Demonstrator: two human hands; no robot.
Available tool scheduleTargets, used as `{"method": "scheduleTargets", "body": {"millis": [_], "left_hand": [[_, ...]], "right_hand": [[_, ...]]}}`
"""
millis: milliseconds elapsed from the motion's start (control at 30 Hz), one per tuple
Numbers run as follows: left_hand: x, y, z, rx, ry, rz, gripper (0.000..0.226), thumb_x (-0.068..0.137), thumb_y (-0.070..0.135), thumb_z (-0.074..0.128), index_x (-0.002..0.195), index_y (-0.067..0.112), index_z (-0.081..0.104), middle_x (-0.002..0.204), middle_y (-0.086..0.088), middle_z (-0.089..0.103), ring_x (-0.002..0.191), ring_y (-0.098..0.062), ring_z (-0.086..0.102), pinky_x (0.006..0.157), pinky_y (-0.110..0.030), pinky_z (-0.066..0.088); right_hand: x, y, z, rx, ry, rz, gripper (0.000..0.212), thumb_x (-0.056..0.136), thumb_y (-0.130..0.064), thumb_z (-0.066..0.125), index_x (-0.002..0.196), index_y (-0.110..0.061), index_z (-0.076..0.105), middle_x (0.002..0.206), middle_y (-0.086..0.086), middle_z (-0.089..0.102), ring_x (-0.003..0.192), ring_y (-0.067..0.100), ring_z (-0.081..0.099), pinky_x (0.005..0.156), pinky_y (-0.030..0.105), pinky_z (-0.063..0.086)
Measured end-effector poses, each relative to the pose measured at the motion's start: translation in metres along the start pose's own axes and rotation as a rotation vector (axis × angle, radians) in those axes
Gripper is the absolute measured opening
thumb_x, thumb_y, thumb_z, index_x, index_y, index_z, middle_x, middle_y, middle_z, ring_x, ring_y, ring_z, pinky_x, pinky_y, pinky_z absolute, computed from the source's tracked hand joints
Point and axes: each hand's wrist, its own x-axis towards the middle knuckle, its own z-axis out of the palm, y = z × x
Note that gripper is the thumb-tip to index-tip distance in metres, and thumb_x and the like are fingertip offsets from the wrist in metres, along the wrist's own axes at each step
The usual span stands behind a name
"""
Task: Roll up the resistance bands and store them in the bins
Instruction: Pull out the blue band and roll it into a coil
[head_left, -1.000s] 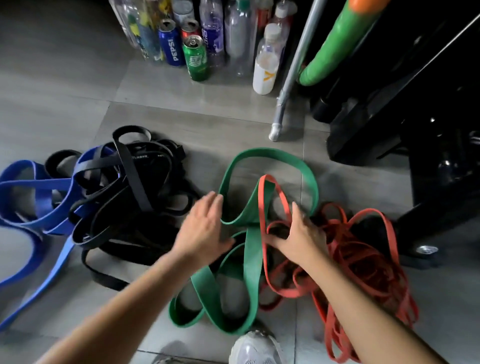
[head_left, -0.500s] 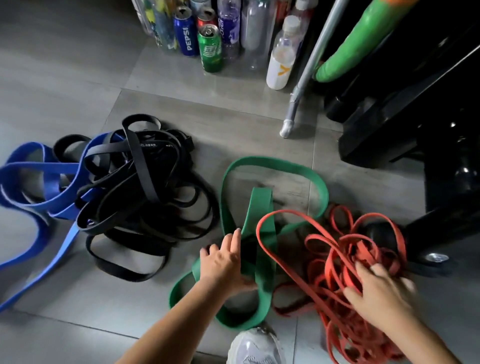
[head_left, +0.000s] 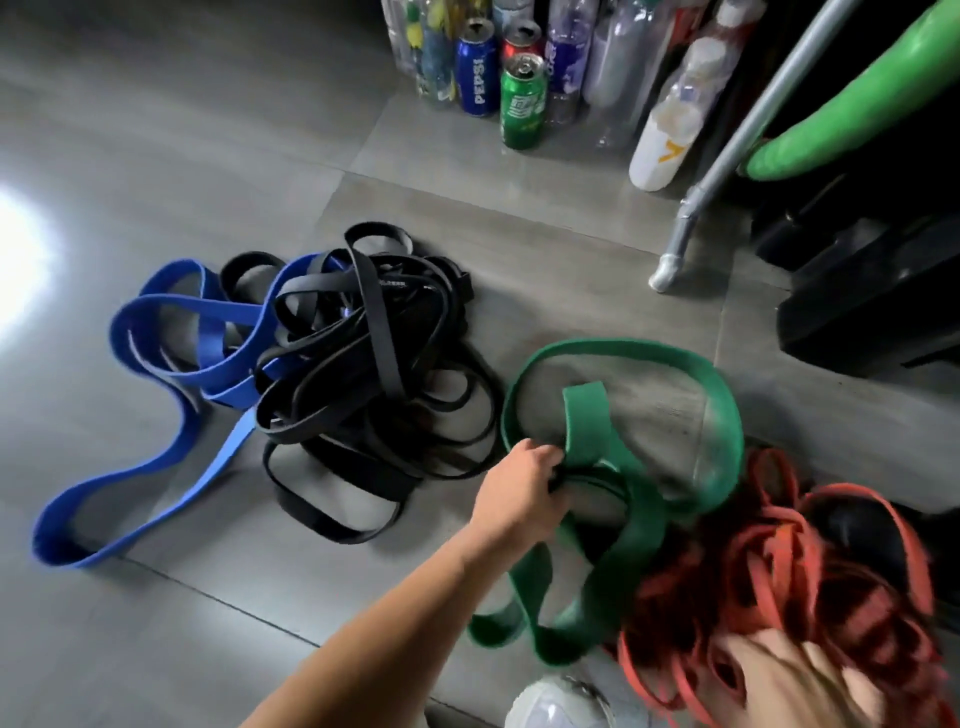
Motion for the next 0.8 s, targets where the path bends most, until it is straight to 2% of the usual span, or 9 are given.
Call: {"method": "scheduleTargets", "body": {"millis": [67, 100, 133, 233, 300, 367, 467, 633, 800], "left_hand": [[0.004, 0.019, -0.01, -0.043, 0.032, 0.094, 0.03, 0.078, 0.02, 0.06, 0.107, 0.012, 0.059, 0.106, -0.008, 0.054, 0.1, -0.033, 0.056, 0.081, -0.038, 0.048], [0.004, 0.025, -0.018, -0.025, 0.021, 0.144, 0.036, 0.08, 0.022, 0.061, 0.115, 0.012, 0.057, 0.113, -0.008, 0.054, 0.102, -0.034, 0.056, 0.085, -0.04, 0.048], [0.003, 0.025, -0.029, 0.001, 0.033, 0.214, 0.044, 0.081, 0.025, 0.062, 0.122, 0.012, 0.054, 0.12, -0.009, 0.053, 0.106, -0.035, 0.055, 0.088, -0.041, 0.047], [0.011, -0.011, -0.077, 0.197, 0.402, 0.311, 0.061, 0.075, 0.034, 0.066, 0.129, 0.012, 0.051, 0.13, -0.011, 0.052, 0.116, -0.034, 0.05, 0.098, -0.044, 0.043], [0.021, -0.056, -0.118, 0.377, 0.543, 0.036, 0.076, 0.074, 0.042, 0.068, 0.139, 0.015, 0.038, 0.143, -0.012, 0.039, 0.131, -0.035, 0.036, 0.109, -0.049, 0.029], [0.025, -0.104, -0.153, 0.448, 0.388, -0.357, 0.098, 0.071, 0.051, 0.069, 0.147, 0.021, 0.016, 0.152, -0.011, 0.022, 0.14, -0.034, 0.019, 0.112, -0.055, 0.014], [0.022, -0.143, -0.168, 0.319, 0.168, -0.605, 0.087, 0.066, 0.048, 0.071, 0.139, 0.028, 0.028, 0.133, -0.007, 0.046, 0.125, -0.03, 0.042, 0.099, -0.049, 0.033], [0.012, -0.104, -0.141, 0.143, 0.139, -0.248, 0.03, 0.071, 0.039, 0.063, 0.095, 0.025, 0.053, 0.1, -0.001, 0.066, 0.098, -0.026, 0.062, 0.074, -0.032, 0.046], [-0.043, -0.063, -0.09, -0.083, -0.066, 0.12, 0.058, 0.07, 0.055, 0.052, 0.124, 0.033, 0.048, 0.117, 0.005, 0.06, 0.105, -0.018, 0.057, 0.085, -0.034, 0.049]], "right_hand": [[0.008, -0.028, -0.012, 0.099, 0.169, -0.029, 0.061, 0.048, -0.071, 0.07, 0.104, -0.054, 0.053, 0.108, 0.047, 0.028, 0.083, 0.024, 0.066, 0.083, 0.044, 0.034], [0.007, -0.044, -0.029, 0.198, 0.166, -0.066, 0.053, 0.05, -0.067, 0.07, 0.099, -0.05, 0.061, 0.094, 0.037, 0.051, 0.081, 0.024, 0.068, 0.079, 0.042, 0.033], [0.007, -0.061, -0.047, 0.196, 0.252, -0.134, 0.043, 0.056, -0.063, 0.063, 0.093, -0.042, 0.068, 0.088, 0.001, 0.068, 0.078, 0.024, 0.069, 0.074, 0.039, 0.032], [-0.007, -0.124, -0.114, 0.302, 0.414, -0.255, 0.049, 0.066, -0.057, 0.043, 0.087, -0.025, 0.072, 0.087, 0.001, 0.068, 0.079, 0.024, 0.068, 0.077, 0.04, 0.04], [0.006, -0.148, -0.123, 0.295, 0.471, -0.34, 0.053, 0.067, -0.058, 0.039, 0.096, -0.027, 0.071, 0.096, -0.002, 0.068, 0.088, 0.022, 0.067, 0.084, 0.044, 0.041], [0.013, -0.175, -0.129, 0.338, 0.341, -0.425, 0.054, 0.071, -0.061, 0.042, 0.108, -0.031, 0.067, 0.108, -0.005, 0.064, 0.1, 0.021, 0.063, 0.091, 0.043, 0.038], [0.028, -0.212, -0.13, 0.417, 0.177, -0.505, 0.053, 0.08, -0.056, 0.058, 0.128, -0.034, 0.05, 0.127, -0.005, 0.051, 0.115, 0.016, 0.055, 0.097, 0.036, 0.039], [0.049, -0.255, -0.126, 0.785, 0.03, -0.428, 0.087, 0.074, -0.054, 0.068, 0.145, -0.027, 0.025, 0.144, 0.008, 0.038, 0.13, 0.025, 0.041, 0.105, 0.037, 0.036], [0.068, -0.286, -0.139, 0.43, 0.227, -0.459, 0.092, 0.072, -0.069, 0.059, 0.146, -0.043, 0.011, 0.156, 0.004, 0.001, 0.139, 0.032, 0.018, 0.109, 0.046, 0.025]]}}
